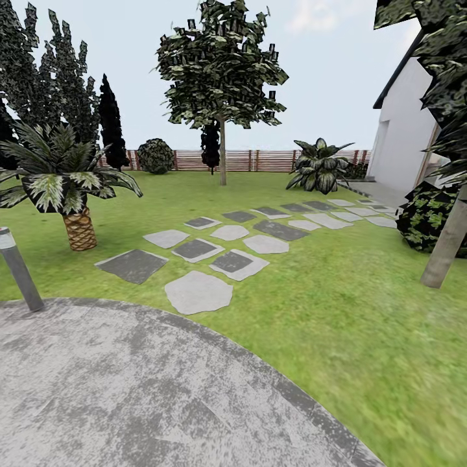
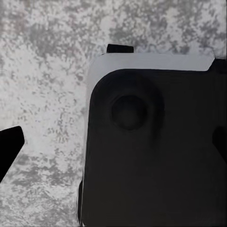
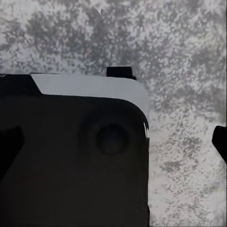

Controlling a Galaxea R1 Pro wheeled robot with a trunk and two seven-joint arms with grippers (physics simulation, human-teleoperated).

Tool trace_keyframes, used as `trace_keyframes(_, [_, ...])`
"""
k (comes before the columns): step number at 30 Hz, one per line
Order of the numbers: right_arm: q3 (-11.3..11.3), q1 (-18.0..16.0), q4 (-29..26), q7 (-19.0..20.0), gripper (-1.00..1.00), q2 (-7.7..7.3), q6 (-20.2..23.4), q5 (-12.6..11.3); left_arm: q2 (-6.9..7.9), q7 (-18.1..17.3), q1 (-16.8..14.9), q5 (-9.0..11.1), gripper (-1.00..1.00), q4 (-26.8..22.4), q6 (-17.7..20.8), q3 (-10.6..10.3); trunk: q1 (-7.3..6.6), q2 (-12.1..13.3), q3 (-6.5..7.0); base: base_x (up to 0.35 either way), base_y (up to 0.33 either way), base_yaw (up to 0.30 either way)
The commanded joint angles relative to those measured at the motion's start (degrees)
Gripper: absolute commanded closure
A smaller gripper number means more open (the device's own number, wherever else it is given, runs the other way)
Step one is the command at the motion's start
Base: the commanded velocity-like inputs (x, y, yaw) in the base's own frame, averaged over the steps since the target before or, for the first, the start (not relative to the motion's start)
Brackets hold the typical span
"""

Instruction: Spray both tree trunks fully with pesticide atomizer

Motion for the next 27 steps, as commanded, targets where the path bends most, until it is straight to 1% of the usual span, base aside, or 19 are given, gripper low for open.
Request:
trace_keyframes(1, [0.0, 0.0, -0.3, 0.0, -1.0, -0.34, -0.3, 0.0, 0.32, 0.0, -0.4, 0.6, -1.0, -0.3, -0.2, 0.5, 0.0, 0.0, -0.06, 0.0, 0.0, 0.0])
trace_keyframes(7, [0.0, 0.0, -2.3, -1.2, -1.0, -1.88, -2.3, 0.0, 2.26, 0.1, -2.3, 0.7, -1.0, -2.3, -1.1, 2.5, 0.0, 0.0, -0.06, 0.0, 0.0, 0.0])
trace_keyframes(12, [0.0, -0.1, -3.9, -1.3, -1.0, -2.0, -3.9, 0.0, 3.88, 0.1, -4.0, 0.7, -1.0, -3.9, -2.7, 4.2, 0.0, 0.0, -0.06, 0.0, 0.0, 0.0])
trace_keyframes(13, [-0.1, -0.1, -23.5, -1.3, -1.0, -2.0, -12.0, 0.0, 4.61, 0.1, -4.2, 0.7, -1.0, -14.4, -4.5, 7.2, 0.0, 0.0, -0.06, 0.0, 0.0, 0.0])
trace_keyframes(15, [-0.1, -0.1, -25.9, -1.4, -1.0, -1.99, -12.4, -0.1, 4.67, 0.1, -5.0, 0.7, -1.0, -15.9, -4.9, 7.3, 0.0, 0.0, -0.06, 0.0, 0.0, 0.0])
trace_keyframes(17, [-0.1, -0.1, -27.6, -1.4, -1.0, -1.99, -12.6, -0.1, 4.7, 0.0, -6.0, 0.6, -1.0, -16.7, -5.1, 7.3, 0.0, 0.0, -0.06, 0.0, 0.0, 0.0])
trace_keyframes(21, [-0.1, -0.1, -28.5, -1.4, -1.0, -2.02, -12.7, 0.0, 4.71, 0.0, -8.0, 0.2, -1.0, -17.2, -5.2, 7.3, 0.0, 0.0, -0.06, 0.0, 0.0, 0.0])
trace_keyframes(23, [-0.1, -0.1, -28.8, -1.4, -1.0, -2.06, -14.7, 0.0, 4.64, 0.0, -9.8, 0.1, -1.0, -17.3, -5.3, 7.3, 0.0, 0.0, -0.06, 0.0, 0.0, 0.0])
trace_keyframes(27, [-0.1, -0.1, -28.8, -1.4, -1.0, -2.07, -15.9, 0.0, 4.62, -0.1, -10.0, 0.1, -1.0, -17.3, -5.3, 7.1, 0.0, 0.0, -0.06, 0.0, 0.0, 0.0])
